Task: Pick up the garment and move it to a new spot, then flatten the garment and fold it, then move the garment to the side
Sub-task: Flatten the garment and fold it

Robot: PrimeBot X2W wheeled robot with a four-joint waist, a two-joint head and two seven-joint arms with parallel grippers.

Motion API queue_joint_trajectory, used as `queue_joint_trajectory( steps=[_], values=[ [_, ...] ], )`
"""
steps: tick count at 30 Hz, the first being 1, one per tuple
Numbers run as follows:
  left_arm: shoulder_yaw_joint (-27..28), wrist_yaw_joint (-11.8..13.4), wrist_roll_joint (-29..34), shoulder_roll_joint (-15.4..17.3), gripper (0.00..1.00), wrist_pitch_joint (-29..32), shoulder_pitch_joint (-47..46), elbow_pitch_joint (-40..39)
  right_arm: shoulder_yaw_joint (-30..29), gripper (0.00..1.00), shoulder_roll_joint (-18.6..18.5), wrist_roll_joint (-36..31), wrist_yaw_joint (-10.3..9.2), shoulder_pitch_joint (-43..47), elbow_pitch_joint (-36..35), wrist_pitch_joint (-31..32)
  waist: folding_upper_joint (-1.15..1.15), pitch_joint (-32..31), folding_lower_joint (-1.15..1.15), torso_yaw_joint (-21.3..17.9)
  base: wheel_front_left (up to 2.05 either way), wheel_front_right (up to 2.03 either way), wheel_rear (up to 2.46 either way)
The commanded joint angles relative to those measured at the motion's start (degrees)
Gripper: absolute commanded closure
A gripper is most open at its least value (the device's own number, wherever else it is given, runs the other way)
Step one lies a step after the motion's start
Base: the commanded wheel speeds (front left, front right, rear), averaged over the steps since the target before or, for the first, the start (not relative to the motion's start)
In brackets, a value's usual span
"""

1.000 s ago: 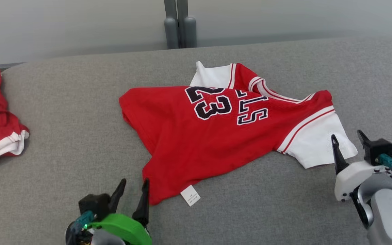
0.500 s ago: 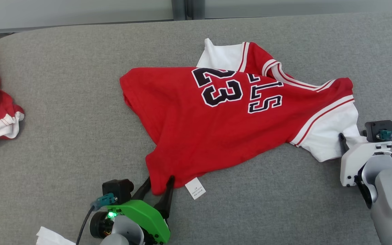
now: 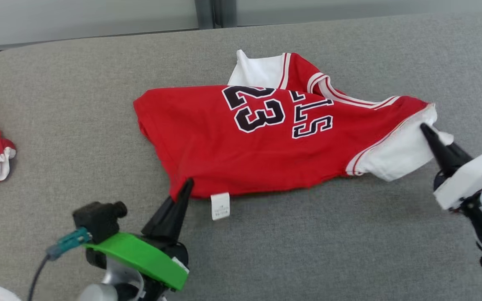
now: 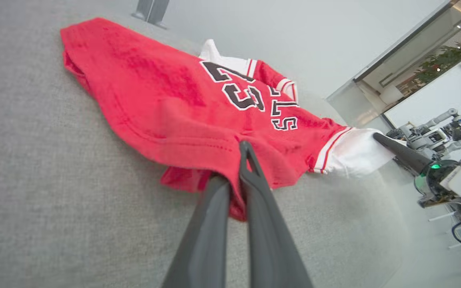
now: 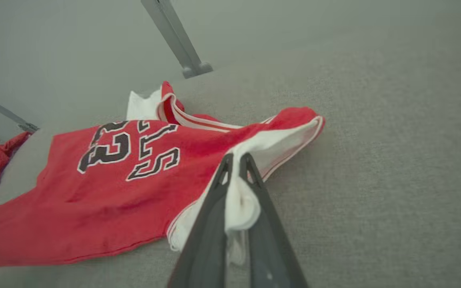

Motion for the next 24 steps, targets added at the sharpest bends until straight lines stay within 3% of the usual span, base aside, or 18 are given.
queue_joint_trajectory(
  steps=[1, 6, 8, 11, 15, 18, 20, 24],
  values=[
    [1.3, 0.9, -0.4, 1.4, 1.00, 1.1, -0.6, -5.1, -1.7, 1.00, -1.3, 2.1, 0.02, 1.3, -5.8, 1.8, 0.00, 1.4, 0.00, -0.4, 0.00, 0.00, 0.00],
    [6.6, 4.0, -1.4, 6.5, 1.00, 9.2, -10.8, -21.9, -10.9, 1.00, -4.2, 9.0, 0.02, -3.0, -25.6, 11.2, 0.00, 7.9, 0.00, 0.2, 0.00, 0.00, 0.00],
    [9.0, 5.3, -3.0, 7.6, 1.00, 13.1, -18.6, -24.0, -14.0, 1.00, -4.5, 10.1, 0.03, -8.8, -28.3, 15.9, 0.00, 11.5, 0.00, 0.7, 0.00, 0.00, 0.00],
    [11.4, 6.8, -4.1, 9.6, 1.00, 18.6, -32.9, -21.1, -16.4, 1.00, -4.7, 8.1, 0.02, -21.2, -27.6, 22.6, 0.00, 17.4, 0.00, 1.8, 0.00, 0.00, 0.00],
    [13.0, 8.6, -4.5, 10.4, 1.00, 23.6, -54.5, -10.0, -15.3, 1.00, -0.7, 0.1, 0.02, -44.0, -19.2, 29.6, 0.00, 25.1, 0.00, 2.0, 0.00, 0.00, 0.00],
    [13.0, 9.5, -2.8, 9.5, 1.00, 23.9, -70.5, 1.9, -15.0, 1.00, 4.7, -10.4, 0.02, -62.3, -8.9, 30.5, 0.00, 30.5, 0.00, 2.1, 0.00, 0.00, 0.00],
    [13.1, 9.5, -0.5, 8.8, 1.00, 21.2, -79.0, 10.1, -14.9, 1.00, 8.0, -17.9, 0.02, -71.1, -1.2, 28.2, 0.00, 32.3, 0.00, 1.7, 0.00, 0.00, 0.00],
    [14.9, 10.1, 1.4, 4.8, 1.00, 10.4, -91.5, 24.3, -11.9, 1.00, 10.3, -30.1, -0.02, -83.6, 10.5, 20.6, 0.00, 34.1, 0.00, 2.0, 0.00, 0.00, 0.00]
  ],
)
